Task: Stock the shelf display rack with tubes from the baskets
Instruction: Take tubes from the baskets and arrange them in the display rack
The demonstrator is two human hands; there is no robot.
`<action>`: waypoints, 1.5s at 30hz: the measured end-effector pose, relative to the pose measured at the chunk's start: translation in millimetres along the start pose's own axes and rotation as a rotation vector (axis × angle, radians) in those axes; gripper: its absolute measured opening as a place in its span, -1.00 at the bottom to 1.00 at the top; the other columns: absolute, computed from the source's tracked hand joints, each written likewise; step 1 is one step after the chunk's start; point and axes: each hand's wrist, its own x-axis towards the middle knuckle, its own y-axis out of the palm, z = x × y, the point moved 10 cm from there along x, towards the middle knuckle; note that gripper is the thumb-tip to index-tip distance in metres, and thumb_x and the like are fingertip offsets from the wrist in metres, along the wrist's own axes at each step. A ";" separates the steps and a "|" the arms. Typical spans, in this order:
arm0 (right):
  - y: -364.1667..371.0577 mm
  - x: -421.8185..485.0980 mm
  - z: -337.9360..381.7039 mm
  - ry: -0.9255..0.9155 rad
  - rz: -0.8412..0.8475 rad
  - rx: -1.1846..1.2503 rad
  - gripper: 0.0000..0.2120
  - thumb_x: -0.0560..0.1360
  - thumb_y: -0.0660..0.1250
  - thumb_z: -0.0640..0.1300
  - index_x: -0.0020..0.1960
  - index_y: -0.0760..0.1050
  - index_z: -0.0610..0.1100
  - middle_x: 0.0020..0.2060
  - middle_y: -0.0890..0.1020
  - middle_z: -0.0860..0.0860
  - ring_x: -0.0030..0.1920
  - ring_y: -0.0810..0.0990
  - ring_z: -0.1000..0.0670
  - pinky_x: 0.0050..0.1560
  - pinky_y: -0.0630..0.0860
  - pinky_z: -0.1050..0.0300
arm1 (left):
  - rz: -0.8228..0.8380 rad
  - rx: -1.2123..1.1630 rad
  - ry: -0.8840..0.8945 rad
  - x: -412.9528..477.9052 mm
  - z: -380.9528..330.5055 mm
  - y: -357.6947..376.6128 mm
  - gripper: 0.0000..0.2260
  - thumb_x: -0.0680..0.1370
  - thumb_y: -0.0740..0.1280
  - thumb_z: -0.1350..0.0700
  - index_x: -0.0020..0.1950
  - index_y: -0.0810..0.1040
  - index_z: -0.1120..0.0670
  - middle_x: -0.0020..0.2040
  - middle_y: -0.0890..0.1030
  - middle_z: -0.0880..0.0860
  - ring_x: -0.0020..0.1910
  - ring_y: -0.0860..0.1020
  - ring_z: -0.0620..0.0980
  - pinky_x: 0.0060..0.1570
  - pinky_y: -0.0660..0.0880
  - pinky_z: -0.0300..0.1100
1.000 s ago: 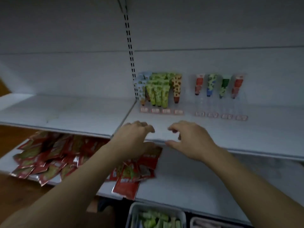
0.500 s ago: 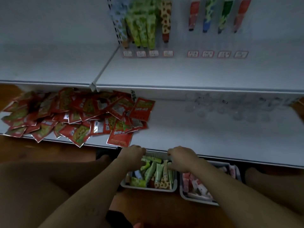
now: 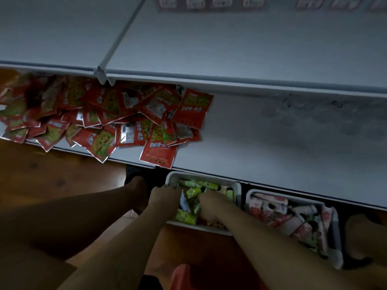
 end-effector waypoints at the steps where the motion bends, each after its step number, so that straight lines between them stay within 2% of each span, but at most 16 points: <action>1: 0.5 8.7 2.9 0.005 0.015 0.005 -0.93 0.51 0.27 -0.18 -0.10 0.47 -0.18 -0.34 0.39 -0.08 -0.40 0.35 -0.04 -0.45 0.30 0.15 | 0.022 0.036 0.005 0.1 -1.7 7.9 -0.62 0.56 0.21 0.12 0.39 0.35 0.08 0.27 0.51 0.09 0.22 0.49 0.10 0.10 0.41 -0.05; 5: -1.6 41.5 12.3 0.021 -0.010 0.079 -0.83 0.49 0.31 -0.15 -0.25 0.39 -0.11 -0.33 0.39 -0.05 -0.36 0.39 -0.04 -0.33 0.39 0.11 | 0.016 0.065 0.000 11.4 3.2 19.2 -0.53 0.55 0.22 0.10 0.46 0.26 0.08 0.33 0.45 0.12 0.26 0.42 0.14 0.16 0.34 -0.01; 8: 4.8 56.6 16.2 0.023 -0.034 0.145 -0.88 0.52 0.29 -0.14 -0.19 0.48 -0.13 -0.31 0.45 -0.06 -0.28 0.47 -0.07 -0.35 0.37 0.15 | -0.025 0.057 0.029 19.4 5.9 22.3 -0.49 0.56 0.20 0.09 0.49 0.18 0.09 0.34 0.43 0.14 0.28 0.39 0.15 0.16 0.32 -0.01; 10: 15.9 62.9 17.0 0.015 -0.036 0.195 -0.82 0.54 0.28 -0.13 -0.23 0.42 -0.08 -0.25 0.50 -0.09 -0.24 0.51 -0.08 -0.36 0.33 0.16 | -0.017 0.060 0.035 19.5 5.9 29.2 -0.47 0.58 0.18 0.11 0.53 0.11 0.11 0.35 0.42 0.16 0.27 0.39 0.16 0.15 0.32 -0.01; 12: 24.9 68.7 16.4 0.008 -0.062 0.265 -0.98 0.54 0.28 -0.16 -0.06 0.47 -0.07 -0.08 0.56 -0.11 -0.09 0.56 -0.11 -0.24 0.37 0.12 | 0.027 0.063 0.034 18.8 4.2 37.8 -0.49 0.59 0.18 0.11 0.52 0.14 0.10 0.35 0.40 0.16 0.27 0.38 0.16 0.15 0.32 -0.01; 14: 27.8 73.9 12.9 0.030 -0.116 0.332 -0.78 0.52 0.29 -0.18 0.15 0.43 -0.07 0.00 0.57 -0.09 -0.03 0.56 -0.12 -0.17 0.43 0.08 | 0.061 0.074 0.047 18.5 0.7 43.7 -0.54 0.58 0.21 0.10 0.47 0.24 0.09 0.33 0.40 0.15 0.27 0.37 0.15 0.15 0.31 -0.01; 17: 31.4 79.5 12.0 0.055 -0.101 0.371 -0.69 0.50 0.32 -0.16 0.20 0.37 -0.11 0.00 0.57 -0.10 -0.04 0.56 -0.13 -0.17 0.48 0.06 | 0.063 0.049 0.048 19.2 -1.2 43.9 -0.58 0.55 0.23 0.12 0.40 0.33 0.08 0.30 0.43 0.13 0.25 0.39 0.13 0.16 0.32 -0.02; 20: 33.9 82.0 1.4 0.108 -0.077 0.478 -0.80 0.48 0.36 -0.13 0.07 0.45 -0.11 -0.12 0.56 -0.06 -0.13 0.56 -0.08 -0.26 0.43 0.14 | 0.039 -0.002 0.036 20.8 0.7 40.4 -0.55 0.54 0.22 0.12 0.43 0.29 0.10 0.28 0.46 0.11 0.24 0.43 0.12 0.15 0.32 -0.03; 23: 22.2 72.8 -11.3 0.127 -0.073 0.603 -0.92 0.46 0.31 -0.24 -0.07 0.51 -0.11 -0.29 0.50 -0.01 -0.27 0.52 -0.01 -0.36 0.36 0.23 | 0.006 -0.066 0.042 22.4 -1.0 28.6 -0.64 0.53 0.24 0.10 0.33 0.39 0.05 0.24 0.50 0.10 0.22 0.47 0.11 0.16 0.34 -0.04; 27: 1.9 49.4 -22.6 0.106 -0.064 0.599 -0.97 0.44 0.34 -0.19 -0.18 0.52 -0.13 -0.27 0.55 -0.05 -0.27 0.53 -0.02 -0.33 0.43 0.19 | -0.094 -0.096 0.029 19.6 3.4 -8.7 -0.74 0.49 0.25 0.09 0.18 0.48 0.00 0.18 0.55 0.07 0.18 0.49 0.09 0.14 0.34 -0.06; 30: -6.3 30.0 -26.9 0.107 -0.074 0.558 -0.80 0.45 0.31 -0.18 -0.31 0.39 -0.20 -0.40 0.43 -0.09 -0.40 0.40 -0.03 -0.36 0.31 0.17 | -0.162 -0.124 0.008 10.6 10.6 -27.6 -0.73 0.53 0.22 0.06 0.21 0.47 0.00 0.19 0.53 0.05 0.20 0.48 0.09 0.13 0.35 -0.06; 32: -13.1 17.5 -24.8 0.084 -0.089 0.524 -0.72 0.47 0.28 -0.21 -0.37 0.27 -0.16 -0.45 0.33 -0.06 -0.43 0.32 -0.02 -0.40 0.24 0.17 | -0.203 -0.131 -0.003 2.3 12.3 -36.0 -0.73 0.54 0.22 0.05 0.22 0.48 0.01 0.18 0.54 0.04 0.18 0.48 0.08 0.11 0.36 -0.05; 36: -16.7 -6.1 -14.8 0.047 -0.085 0.444 -0.73 0.46 0.33 -0.22 -0.33 0.30 -0.19 -0.42 0.35 -0.08 -0.41 0.35 -0.04 -0.40 0.23 0.15 | -0.195 -0.135 0.001 -14.9 12.9 -38.3 -0.67 0.52 0.23 0.08 0.29 0.42 0.04 0.20 0.51 0.05 0.21 0.45 0.09 0.13 0.37 -0.04; 40: -0.8 -14.2 -13.4 0.018 -0.005 0.422 -0.81 0.48 0.33 -0.23 -0.18 0.31 -0.16 -0.35 0.31 -0.06 -0.39 0.27 0.00 -0.35 0.22 0.12 | -0.100 -0.223 -0.068 -15.9 24.1 -14.4 -0.71 0.53 0.26 0.03 0.24 0.44 0.03 0.16 0.54 0.06 0.13 0.53 0.09 0.03 0.47 -0.05; 43: 1.8 -12.0 -19.4 0.022 -0.050 0.522 -0.84 0.47 0.39 -0.13 -0.13 0.44 -0.18 -0.26 0.53 -0.10 -0.31 0.47 -0.05 -0.30 0.39 0.08 | -0.059 -0.232 -0.102 -9.0 21.7 -4.0 -0.71 0.53 0.24 0.02 0.23 0.46 0.03 0.14 0.56 0.06 0.11 0.57 0.10 0.01 0.50 -0.05; 45: 1.4 -8.3 -25.1 0.033 -0.100 0.621 -0.80 0.43 0.42 -0.06 -0.23 0.44 -0.11 -0.31 0.60 -0.04 -0.28 0.58 -0.04 -0.28 0.47 0.12 | -0.043 -0.316 -0.160 -3.8 18.4 3.5 -0.72 0.54 0.21 0.04 0.22 0.48 0.07 0.15 0.58 0.09 0.12 0.57 0.12 0.03 0.50 -0.04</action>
